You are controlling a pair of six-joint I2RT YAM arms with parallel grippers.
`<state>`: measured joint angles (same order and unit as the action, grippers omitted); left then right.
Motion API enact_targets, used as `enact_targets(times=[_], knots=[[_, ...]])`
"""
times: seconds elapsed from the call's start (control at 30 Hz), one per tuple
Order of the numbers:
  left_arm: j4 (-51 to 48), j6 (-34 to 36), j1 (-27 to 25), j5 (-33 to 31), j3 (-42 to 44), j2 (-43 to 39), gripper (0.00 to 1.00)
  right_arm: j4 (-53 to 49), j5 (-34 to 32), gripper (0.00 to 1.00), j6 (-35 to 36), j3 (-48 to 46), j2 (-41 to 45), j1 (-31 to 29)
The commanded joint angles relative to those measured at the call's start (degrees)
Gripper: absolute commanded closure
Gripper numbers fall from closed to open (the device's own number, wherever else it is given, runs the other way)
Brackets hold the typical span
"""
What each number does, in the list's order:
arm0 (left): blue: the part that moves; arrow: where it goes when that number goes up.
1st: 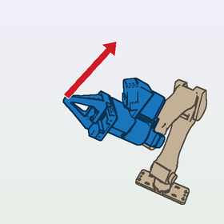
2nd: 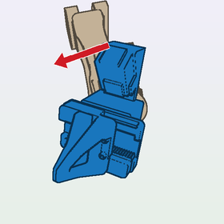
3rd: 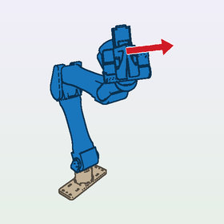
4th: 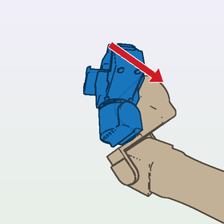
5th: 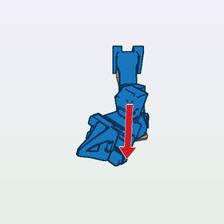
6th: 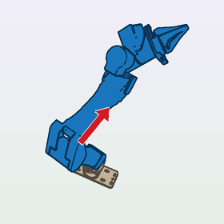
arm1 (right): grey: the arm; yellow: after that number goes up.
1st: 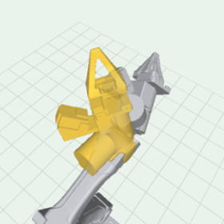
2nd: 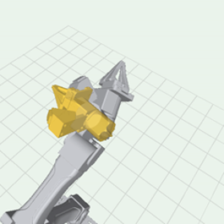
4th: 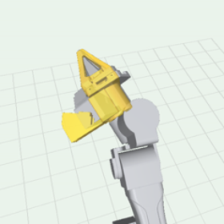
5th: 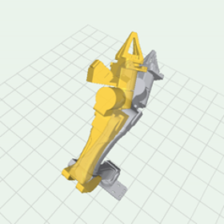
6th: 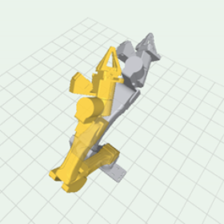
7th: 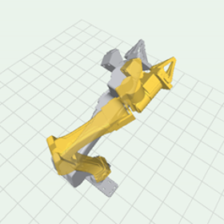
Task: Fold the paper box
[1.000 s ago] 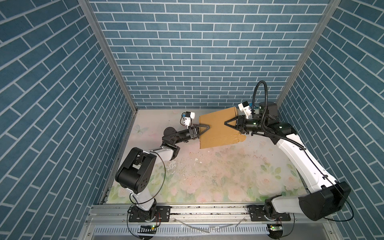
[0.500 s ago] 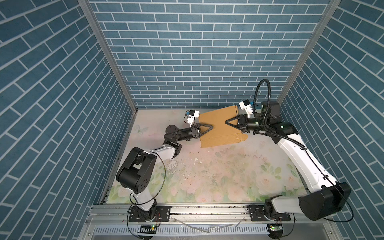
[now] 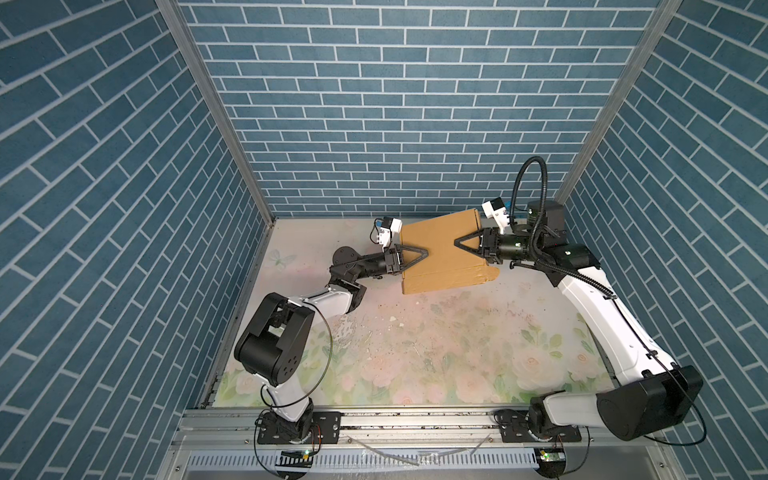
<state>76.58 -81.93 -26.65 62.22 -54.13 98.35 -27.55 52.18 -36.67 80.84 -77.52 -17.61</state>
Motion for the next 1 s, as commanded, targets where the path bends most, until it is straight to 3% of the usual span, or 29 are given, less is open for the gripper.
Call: enact_targets(times=[0.0, 0.07, 0.3, 0.4, 0.5, 0.7, 0.97], knots=[[4.04, -0.88, -2.16, 4.4, -3.73, -1.05, 0.1, -0.51, 1.51, 0.66, 5.37, 2.26, -0.95, -0.11], [4.0, -1.1, -2.22, 4.57, -3.97, -1.21, 0.1, -0.4, 1.85, 0.66, 5.53, 2.16, -1.38, 0.2], [4.02, -1.65, -2.25, 4.85, -3.96, -1.31, 0.27, 0.15, 2.96, 0.66, 5.86, 1.68, -2.88, 0.53], [4.06, -1.79, -2.19, 4.69, -4.37, -1.05, 0.27, 0.18, 3.04, 0.66, 6.08, 1.75, -3.21, 0.64], [4.07, -2.01, -2.25, 4.31, -5.09, -0.61, 0.26, 0.18, 3.1, 0.66, 6.17, 1.77, -3.5, 0.62], [4.02, -3.04, -2.49, 3.9, -7.5, 1.6, 0.11, 1.02, 3.02, 0.66, 5.44, 1.48, -3.52, 0.61], [4.02, -4.2, -3.6, 3.59, -9.46, 3.6, 0.1, 2.67, 3.1, 0.67, 3.99, 1.34, -3.95, 0.63]])
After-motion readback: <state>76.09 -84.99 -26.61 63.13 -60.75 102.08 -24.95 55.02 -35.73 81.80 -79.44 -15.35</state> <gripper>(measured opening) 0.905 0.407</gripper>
